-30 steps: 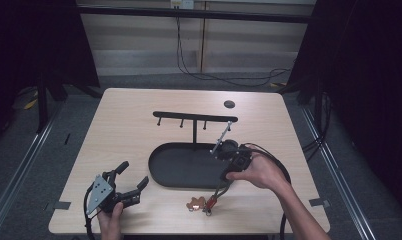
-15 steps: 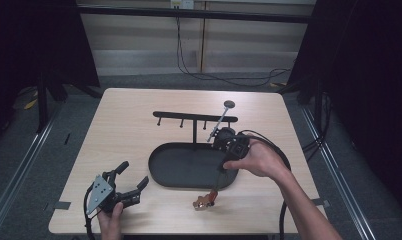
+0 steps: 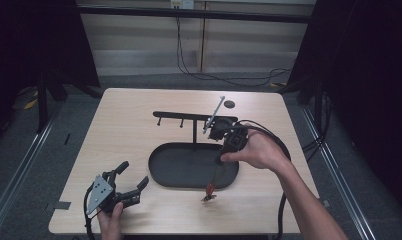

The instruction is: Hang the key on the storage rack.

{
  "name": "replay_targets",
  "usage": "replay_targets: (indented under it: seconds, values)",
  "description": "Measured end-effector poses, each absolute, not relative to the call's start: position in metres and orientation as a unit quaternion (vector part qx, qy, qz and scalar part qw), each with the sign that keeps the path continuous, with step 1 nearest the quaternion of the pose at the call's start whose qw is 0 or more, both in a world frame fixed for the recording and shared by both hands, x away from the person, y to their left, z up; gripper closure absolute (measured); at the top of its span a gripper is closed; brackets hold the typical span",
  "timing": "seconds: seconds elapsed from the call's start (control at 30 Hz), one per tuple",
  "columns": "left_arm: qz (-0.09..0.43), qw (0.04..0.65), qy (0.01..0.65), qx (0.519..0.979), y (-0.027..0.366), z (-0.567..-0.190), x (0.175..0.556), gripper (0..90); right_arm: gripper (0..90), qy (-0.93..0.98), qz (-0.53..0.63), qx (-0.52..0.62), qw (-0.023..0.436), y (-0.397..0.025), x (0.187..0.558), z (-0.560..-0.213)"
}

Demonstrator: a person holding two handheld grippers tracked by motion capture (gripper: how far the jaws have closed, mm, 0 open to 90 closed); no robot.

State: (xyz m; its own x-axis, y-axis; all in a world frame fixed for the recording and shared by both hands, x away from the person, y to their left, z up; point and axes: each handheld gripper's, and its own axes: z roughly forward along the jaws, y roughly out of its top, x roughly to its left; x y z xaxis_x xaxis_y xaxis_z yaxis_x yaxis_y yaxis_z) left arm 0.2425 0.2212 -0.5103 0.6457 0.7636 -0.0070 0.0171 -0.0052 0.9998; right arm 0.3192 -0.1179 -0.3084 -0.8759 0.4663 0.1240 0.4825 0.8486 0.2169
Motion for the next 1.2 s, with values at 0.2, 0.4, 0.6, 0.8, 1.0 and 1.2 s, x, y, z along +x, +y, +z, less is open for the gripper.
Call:
replay_targets:
  seconds: [0.2,0.4,0.6,0.8,1.0,1.2]
  values:
    - [0.293,0.637,0.302,0.646,0.221,-0.51,0.243,15.6,86.4,-0.962,-0.117,-0.244,0.032,-0.114,0.321,-0.299]
    - [0.293,0.637,0.302,0.646,0.221,-0.51,0.243,15.6,86.4,-0.963,-0.12,-0.239,0.023,-0.109,0.326,-0.282]
    - [0.293,0.637,0.302,0.646,0.221,-0.51,0.242,15.7,86.4,-0.963,-0.124,-0.238,0.014,-0.106,0.333,-0.27]
    - [0.293,0.636,0.302,0.646,0.221,-0.51,0.242,15.6,86.5,-0.962,-0.133,-0.236,0.01,-0.098,0.341,-0.265]
    - [0.293,0.637,0.302,0.646,0.221,-0.51,0.243,15.6,86.7,-0.964,-0.136,-0.23,-0.003,-0.086,0.353,-0.258]
    - [0.292,0.635,0.303,0.648,0.222,-0.51,0.242,15.6,86.8,-0.962,-0.145,-0.229,-0.002,-0.079,0.364,-0.254]
